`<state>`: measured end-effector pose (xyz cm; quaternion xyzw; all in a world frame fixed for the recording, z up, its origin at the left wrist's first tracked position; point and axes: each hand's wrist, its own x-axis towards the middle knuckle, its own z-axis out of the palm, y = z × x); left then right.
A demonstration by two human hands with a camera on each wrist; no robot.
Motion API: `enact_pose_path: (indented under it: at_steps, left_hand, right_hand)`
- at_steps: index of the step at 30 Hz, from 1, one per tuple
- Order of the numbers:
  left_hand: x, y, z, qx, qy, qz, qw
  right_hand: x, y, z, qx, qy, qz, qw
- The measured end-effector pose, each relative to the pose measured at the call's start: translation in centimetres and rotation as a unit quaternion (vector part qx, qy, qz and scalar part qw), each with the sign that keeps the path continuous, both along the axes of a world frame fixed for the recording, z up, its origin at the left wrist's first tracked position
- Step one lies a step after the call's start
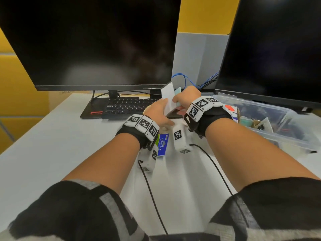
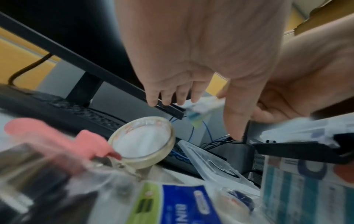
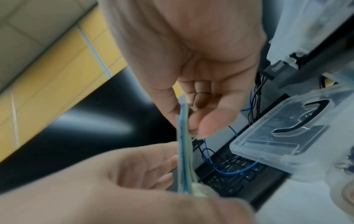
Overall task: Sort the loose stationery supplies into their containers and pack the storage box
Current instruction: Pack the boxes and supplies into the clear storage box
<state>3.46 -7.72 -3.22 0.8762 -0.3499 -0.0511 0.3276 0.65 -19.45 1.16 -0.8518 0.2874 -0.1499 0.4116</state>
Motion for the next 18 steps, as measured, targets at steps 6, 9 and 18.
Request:
enact_pose_path:
  at_steps: [6, 9, 18]
  left_hand:
    - [-2.7, -3.1, 2.1, -0.091, -0.038, 0.01, 0.995]
    - [-4.8, -5.5, 3.7, -0.117, -0.063, -0.018, 0.991]
    - [-11.7, -13.5, 5.9, -0.11, -0.087, -0.1, 0.985]
  right_hand:
    - [-5.4, -2.3, 3.4, 0.155, -0.085, 0.016, 0.984]
    - [-8.5, -4.3, 4.8, 0.165, -0.111, 0.007, 0.98]
    - [-18.1, -14.6, 6.9, 0.143, -0.121, -0.158, 0.969]
